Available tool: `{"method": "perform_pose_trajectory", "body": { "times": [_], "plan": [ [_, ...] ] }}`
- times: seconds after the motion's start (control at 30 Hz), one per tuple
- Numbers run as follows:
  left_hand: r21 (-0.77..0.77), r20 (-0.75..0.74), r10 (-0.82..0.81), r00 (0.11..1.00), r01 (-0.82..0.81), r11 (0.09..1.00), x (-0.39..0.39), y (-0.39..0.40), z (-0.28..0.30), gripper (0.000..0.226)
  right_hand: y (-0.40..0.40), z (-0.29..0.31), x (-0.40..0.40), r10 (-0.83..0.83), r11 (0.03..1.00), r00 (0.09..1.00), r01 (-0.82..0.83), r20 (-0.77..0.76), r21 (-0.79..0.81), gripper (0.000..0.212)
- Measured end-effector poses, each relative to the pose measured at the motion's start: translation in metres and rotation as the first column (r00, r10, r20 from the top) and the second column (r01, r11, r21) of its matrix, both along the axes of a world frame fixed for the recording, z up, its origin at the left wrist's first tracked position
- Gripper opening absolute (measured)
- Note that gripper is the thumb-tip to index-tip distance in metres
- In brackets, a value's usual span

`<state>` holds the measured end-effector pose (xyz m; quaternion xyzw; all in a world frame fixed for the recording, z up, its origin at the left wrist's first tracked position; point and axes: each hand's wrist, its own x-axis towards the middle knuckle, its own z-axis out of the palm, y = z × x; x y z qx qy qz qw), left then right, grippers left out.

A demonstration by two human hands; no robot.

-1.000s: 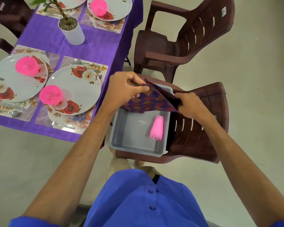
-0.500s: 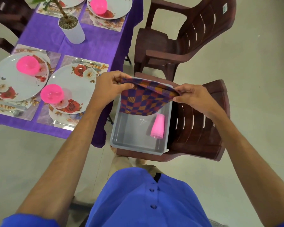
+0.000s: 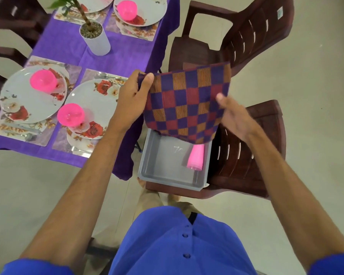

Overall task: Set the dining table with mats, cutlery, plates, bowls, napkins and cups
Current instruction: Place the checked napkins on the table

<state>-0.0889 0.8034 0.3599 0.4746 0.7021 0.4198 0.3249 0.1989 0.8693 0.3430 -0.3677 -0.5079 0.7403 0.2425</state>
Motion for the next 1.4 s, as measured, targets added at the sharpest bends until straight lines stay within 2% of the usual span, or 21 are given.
{"method": "perform_pose_trajectory", "body": {
  "times": [0.07,0.13,0.17,0.23,0.3,0.33,0.37,0.43,0.5,0.57,0.63,0.77,0.83,0.9,0.97,1.03,1.13,1.23,1.27,1.33,1.4],
  "plan": [
    [-0.021,-0.022,0.083,0.996,-0.083,0.996,0.001,0.008,-0.003,0.04,-0.014,-0.02,-0.012,0.16,0.965,0.983,-0.137,0.089,-0.222,0.055],
    [-0.073,-0.011,0.193,0.981,-0.193,0.978,-0.003,0.012,-0.009,0.035,-0.027,-0.034,-0.017,0.218,0.945,0.955,-0.155,0.2,-0.289,0.048],
    [-0.114,0.054,0.265,0.963,-0.258,0.959,-0.009,0.012,-0.016,0.031,-0.031,-0.035,-0.017,0.18,0.942,0.962,-0.109,0.204,-0.317,0.043],
    [-0.27,0.353,0.391,0.85,-0.307,0.913,-0.018,0.009,-0.026,0.03,-0.035,-0.031,-0.012,0.027,0.93,0.988,0.031,0.152,-0.367,0.035],
    [-0.413,0.677,0.424,0.601,-0.167,0.895,-0.022,-0.004,-0.037,0.058,-0.034,-0.023,-0.007,-0.057,0.927,0.99,0.1,0.128,-0.361,0.03],
    [-0.449,0.763,0.413,0.497,-0.051,0.892,-0.021,-0.013,-0.041,0.076,-0.033,-0.02,-0.005,-0.081,0.931,0.987,0.125,0.14,-0.344,0.031],
    [-0.451,0.817,0.382,0.431,0.066,0.89,-0.017,-0.023,-0.049,0.087,-0.03,-0.017,-0.003,-0.1,0.934,0.983,0.147,0.156,-0.327,0.033],
    [-0.428,0.866,0.309,0.394,0.26,0.866,-0.003,-0.047,-0.062,0.091,-0.026,-0.013,0.002,-0.125,0.935,0.975,0.178,0.182,-0.307,0.035],
    [-0.402,0.861,0.225,0.457,0.338,0.851,0.008,-0.063,-0.068,0.071,-0.024,-0.01,0.008,-0.119,0.938,0.97,0.18,0.214,-0.296,0.033],
    [-0.364,0.821,0.114,0.559,0.359,0.859,0.014,-0.073,-0.066,0.049,-0.024,-0.008,0.013,-0.114,0.937,0.965,0.183,0.236,-0.297,0.032],
    [-0.349,0.764,0.029,0.644,0.375,0.859,0.017,-0.076,-0.063,0.048,-0.024,-0.01,0.019,-0.122,0.937,0.964,0.191,0.238,-0.293,0.031],
    [-0.329,0.62,0.007,0.784,0.252,0.91,0.018,-0.068,-0.048,0.052,-0.021,-0.014,0.027,-0.097,0.971,0.982,0.129,0.162,-0.201,0.038],
    [-0.233,0.569,0.011,0.822,0.149,0.961,0.017,-0.061,-0.042,0.039,-0.019,-0.014,0.03,-0.116,0.983,0.99,0.126,0.086,-0.132,0.039],
    [-0.115,0.486,-0.007,0.874,0.072,0.991,0.01,-0.057,-0.036,0.026,-0.016,-0.014,0.029,-0.142,0.985,0.986,0.149,0.09,-0.083,0.041],
    [0.001,0.409,-0.184,0.894,0.201,0.98,0.002,-0.05,-0.033,0.03,-0.013,-0.013,0.025,-0.134,0.99,0.977,0.139,0.164,-0.02,0.056],
    [-0.011,0.296,-0.279,0.914,0.295,0.955,-0.003,-0.044,-0.037,0.032,-0.01,-0.02,0.022,-0.126,0.992,0.972,0.125,0.199,0.019,0.06],
    [-0.082,0.214,-0.208,0.954,0.23,0.97,-0.002,-0.036,-0.042,0.029,-0.002,-0.033,0.017,-0.179,0.981,0.966,0.19,0.188,-0.041,0.048],
    [-0.046,0.191,-0.151,0.97,0.163,0.986,0.001,-0.031,-0.035,0.025,0.002,-0.028,0.012,-0.217,0.969,0.946,0.238,0.24,-0.06,0.021],
    [-0.037,0.213,-0.136,0.968,0.147,0.988,0.0,-0.029,-0.033,0.027,0.003,-0.025,0.012,-0.197,0.974,0.941,0.221,0.275,-0.06,0.018],
    [-0.072,0.275,-0.081,0.958,0.105,0.992,-0.003,-0.026,-0.032,0.028,0.006,-0.024,0.013,-0.106,0.978,0.932,0.161,0.347,-0.132,0.027],
    [-0.13,0.344,-0.029,0.939,0.078,0.988,-0.005,-0.026,-0.033,0.026,0.006,-0.028,0.013,0.031,0.95,0.927,0.089,0.375,-0.298,0.037]
  ]
}}
